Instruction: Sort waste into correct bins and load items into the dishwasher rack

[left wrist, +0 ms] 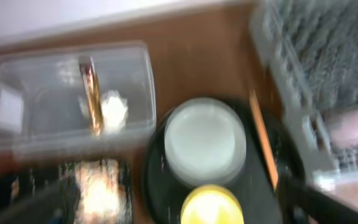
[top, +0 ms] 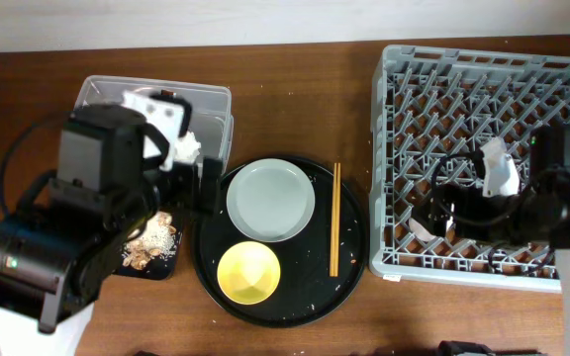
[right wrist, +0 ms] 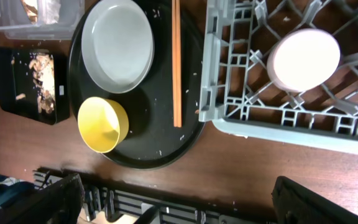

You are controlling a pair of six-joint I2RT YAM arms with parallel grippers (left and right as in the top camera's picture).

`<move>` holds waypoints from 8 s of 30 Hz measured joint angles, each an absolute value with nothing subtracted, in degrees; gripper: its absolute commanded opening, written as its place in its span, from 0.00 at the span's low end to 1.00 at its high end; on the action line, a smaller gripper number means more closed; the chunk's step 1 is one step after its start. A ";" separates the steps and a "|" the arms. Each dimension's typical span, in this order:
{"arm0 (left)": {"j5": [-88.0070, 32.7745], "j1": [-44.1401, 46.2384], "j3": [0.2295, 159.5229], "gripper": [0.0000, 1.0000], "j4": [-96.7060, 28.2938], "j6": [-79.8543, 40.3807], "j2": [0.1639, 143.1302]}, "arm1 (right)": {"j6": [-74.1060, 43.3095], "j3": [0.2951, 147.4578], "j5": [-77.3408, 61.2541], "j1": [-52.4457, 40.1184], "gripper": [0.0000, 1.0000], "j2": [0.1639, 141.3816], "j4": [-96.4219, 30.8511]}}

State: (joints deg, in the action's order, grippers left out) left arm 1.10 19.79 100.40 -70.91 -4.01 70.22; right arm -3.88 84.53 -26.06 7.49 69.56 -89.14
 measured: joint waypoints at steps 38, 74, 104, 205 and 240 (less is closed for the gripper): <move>-0.69 12.93 0.80 1.00 -4.51 0.71 0.84 | -3.86 84.49 -26.06 7.49 0.99 85.56 -89.12; -0.69 12.93 0.80 1.00 -4.51 0.71 0.84 | -41.36 66.52 -3.90 -52.56 0.63 92.12 -45.32; -0.69 12.93 0.80 1.00 -4.51 0.71 0.84 | -39.81 69.89 52.82 -10.46 0.04 74.74 -52.29; -0.69 12.93 0.80 1.00 -4.51 0.71 0.84 | -4.80 70.28 69.38 3.03 0.08 92.99 -30.02; -0.69 12.93 0.80 1.00 -4.51 0.71 0.84 | -34.06 66.08 4.03 -33.23 0.23 106.45 -43.03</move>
